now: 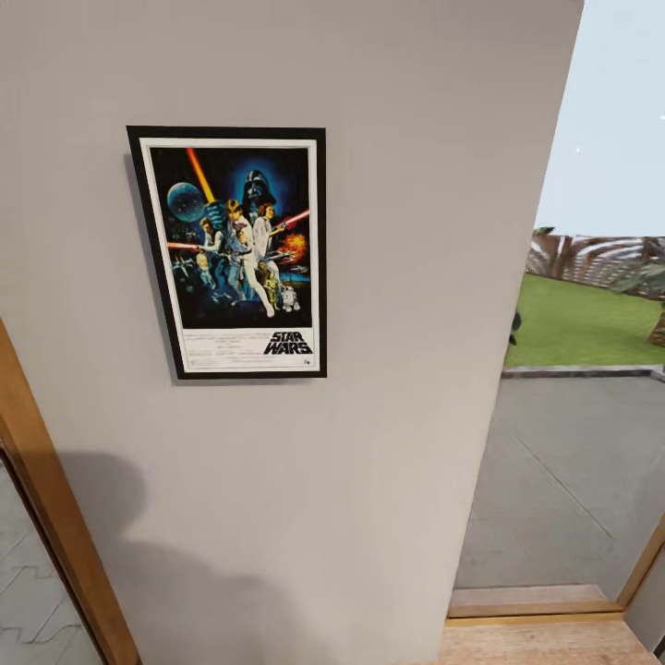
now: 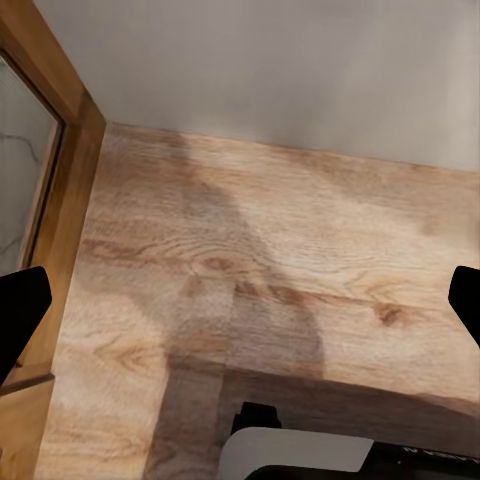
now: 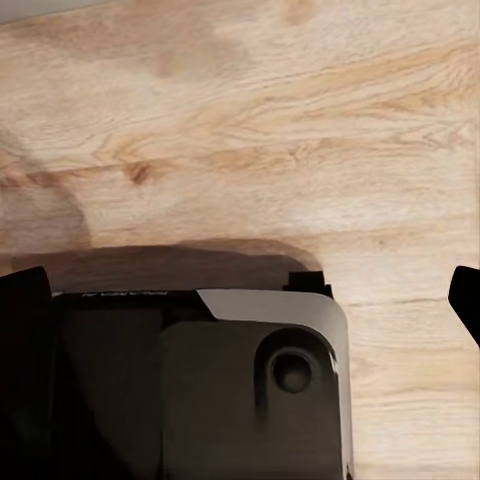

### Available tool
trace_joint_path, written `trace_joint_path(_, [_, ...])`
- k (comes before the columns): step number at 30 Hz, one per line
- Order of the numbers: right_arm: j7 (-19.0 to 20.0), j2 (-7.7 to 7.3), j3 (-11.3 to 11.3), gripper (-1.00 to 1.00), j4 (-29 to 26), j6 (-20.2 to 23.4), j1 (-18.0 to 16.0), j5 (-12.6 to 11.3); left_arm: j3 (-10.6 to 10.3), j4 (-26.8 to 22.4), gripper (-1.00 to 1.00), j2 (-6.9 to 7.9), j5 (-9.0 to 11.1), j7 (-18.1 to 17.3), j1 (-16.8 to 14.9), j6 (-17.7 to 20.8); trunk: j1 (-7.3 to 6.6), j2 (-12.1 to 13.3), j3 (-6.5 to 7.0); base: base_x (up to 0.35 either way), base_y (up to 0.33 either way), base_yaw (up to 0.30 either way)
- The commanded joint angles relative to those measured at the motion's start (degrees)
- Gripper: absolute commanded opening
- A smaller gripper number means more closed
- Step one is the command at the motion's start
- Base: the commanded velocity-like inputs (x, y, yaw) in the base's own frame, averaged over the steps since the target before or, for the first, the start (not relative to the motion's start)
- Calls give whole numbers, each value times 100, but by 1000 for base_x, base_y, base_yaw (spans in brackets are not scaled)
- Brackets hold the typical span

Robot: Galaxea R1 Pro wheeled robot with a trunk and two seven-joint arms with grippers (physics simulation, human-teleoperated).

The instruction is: Pick up the poster from the kitchen countertop and hang it on one of the wall nails in the kitchen.

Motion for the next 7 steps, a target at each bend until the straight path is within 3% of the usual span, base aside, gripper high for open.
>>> trace_joint_path(1, [33,1,48,100,28,-32,-6,-59,23,-4,100,-3,-5,-39,3,-8,2,-3,0,0,0,0])
trace_joint_path(7, [33,1,48,100,43,-32,-6,-60,18,-4,100,-3,-5,-39,3,-14,2,-3,0,0,0,0])
